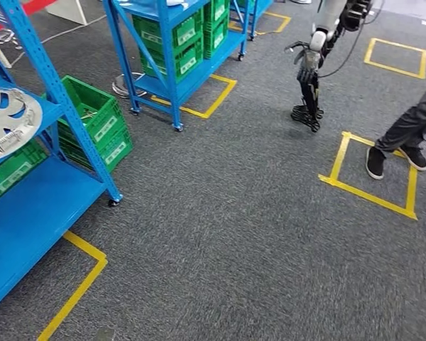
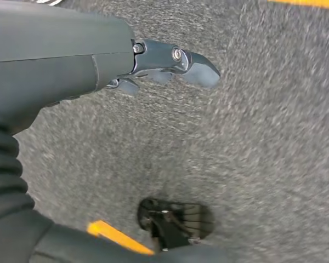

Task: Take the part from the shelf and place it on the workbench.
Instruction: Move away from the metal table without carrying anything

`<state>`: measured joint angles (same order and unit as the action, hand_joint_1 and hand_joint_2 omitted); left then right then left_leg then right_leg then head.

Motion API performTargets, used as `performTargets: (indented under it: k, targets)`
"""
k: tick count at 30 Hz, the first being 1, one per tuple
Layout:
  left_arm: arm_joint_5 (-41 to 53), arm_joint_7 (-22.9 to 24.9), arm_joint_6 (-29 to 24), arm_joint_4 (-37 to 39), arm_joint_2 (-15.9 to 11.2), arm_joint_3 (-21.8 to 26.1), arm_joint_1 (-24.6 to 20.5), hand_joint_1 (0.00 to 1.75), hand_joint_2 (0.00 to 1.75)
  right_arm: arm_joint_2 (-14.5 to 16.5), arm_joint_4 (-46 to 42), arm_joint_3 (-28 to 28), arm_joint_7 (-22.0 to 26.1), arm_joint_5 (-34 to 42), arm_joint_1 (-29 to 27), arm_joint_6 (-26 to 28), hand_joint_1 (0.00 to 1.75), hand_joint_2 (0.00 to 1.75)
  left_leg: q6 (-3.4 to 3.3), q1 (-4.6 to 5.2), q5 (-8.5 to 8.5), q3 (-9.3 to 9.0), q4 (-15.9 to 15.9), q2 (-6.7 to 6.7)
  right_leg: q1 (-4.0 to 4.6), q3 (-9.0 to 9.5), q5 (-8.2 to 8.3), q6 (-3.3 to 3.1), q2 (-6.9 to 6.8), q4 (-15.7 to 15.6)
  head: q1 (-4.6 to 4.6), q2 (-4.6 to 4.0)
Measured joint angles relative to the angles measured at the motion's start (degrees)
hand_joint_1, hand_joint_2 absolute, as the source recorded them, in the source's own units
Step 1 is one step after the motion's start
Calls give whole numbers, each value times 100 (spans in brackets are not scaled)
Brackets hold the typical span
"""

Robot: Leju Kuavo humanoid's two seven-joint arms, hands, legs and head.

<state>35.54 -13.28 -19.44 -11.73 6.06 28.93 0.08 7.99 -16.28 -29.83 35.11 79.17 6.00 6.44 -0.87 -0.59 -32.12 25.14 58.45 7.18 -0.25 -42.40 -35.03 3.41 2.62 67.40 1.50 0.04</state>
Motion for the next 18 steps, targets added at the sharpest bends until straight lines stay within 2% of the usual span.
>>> performTargets:
  k: [1,2,3,4,5,6,8,9,10,11,12,13,15,17,18]
  targets:
    - [-11,-13,-21,2,11,10,-6,0,0,-1,2,-10,9,-2,-13,-2,0,0,34,-9,-95,-33,19,79,-2,-37,661,-19,128,-290,-12,0]
    - [-19,-21,-37,4,21,18,-8,0,0,-2,4,-19,16,3,-21,-3,0,0,73,-20,-169,-58,40,149,-1,-55,1213,-46,221,-495,-22,0]
    - [-21,-26,-45,7,30,23,-8,0,0,-3,4,-26,22,34,-15,-4,0,0,111,-27,-212,-75,61,202,6,-53,1498,-93,229,-603,-31,0]
    - [-21,-30,-48,7,39,28,3,0,0,-5,1,-30,27,75,2,-6,0,0,144,-34,-238,-91,42,221,20,-15,1557,-143,172,-583,-29,1]
    - [-22,-32,-52,8,42,33,8,0,0,-5,-3,-34,30,117,24,-9,0,0,173,-34,-254,-111,51,124,21,13,1570,-184,108,-602,-30,1]
    - [-16,-33,-64,8,43,36,2,0,0,-6,-7,-38,31,152,47,-12,0,0,201,-21,-310,-83,106,-61,21,47,1558,-220,39,-636,-29,1]
    - [39,-33,-122,8,46,38,-46,0,0,-6,-9,-48,30,159,67,-16,0,0,257,9,-619,123,471,-485,24,93,1543,-269,-106,-690,-23,1]
    - [82,-33,-158,8,48,35,-70,0,0,-6,-9,-56,30,159,67,-16,0,0,279,16,-817,289,757,-597,31,100,1528,-290,-196,-703,-21,1]
    - [127,-28,-193,8,50,32,-83,0,0,-6,-9,-64,31,158,64,-15,0,0,293,18,-964,443,1014,-634,38,100,1516,-307,-288,-706,-23,1]
    - [165,-22,-222,8,51,29,-84,0,0,-6,-9,-70,31,158,63,-14,0,0,300,18,-1007,542,1161,-644,43,97,1508,-320,-370,-706,-22,1]
    - [197,-16,-249,8,50,25,-77,0,0,-6,-9,-74,31,158,63,-13,0,0,302,18,-919,554,1129,-650,46,94,1504,-326,-445,-706,-22,1]
    - [228,-11,-274,8,46,20,-68,0,0,-6,-9,-76,30,157,65,-13,0,0,300,18,-728,475,913,-673,47,92,1505,-325,-513,-706,-21,1]
    - [294,-8,-321,8,37,4,-68,0,87,-6,-9,-83,30,158,66,-12,0,0,289,23,-287,197,224,-851,48,100,1530,-297,-639,-704,-24,1]
    - [365,2,-366,8,35,-16,-86,0,175,-7,-10,-98,32,158,65,-14,0,0,260,37,-90,77,-158,-1007,48,122,1584,-236,-741,-723,-25,1]
    - [405,12,-390,8,37,-27,-85,0,175,-8,-10,-106,33,158,65,-15,0,0,230,48,-57,99,-171,-998,42,150,1620,-199,-789,-751,-28,1]
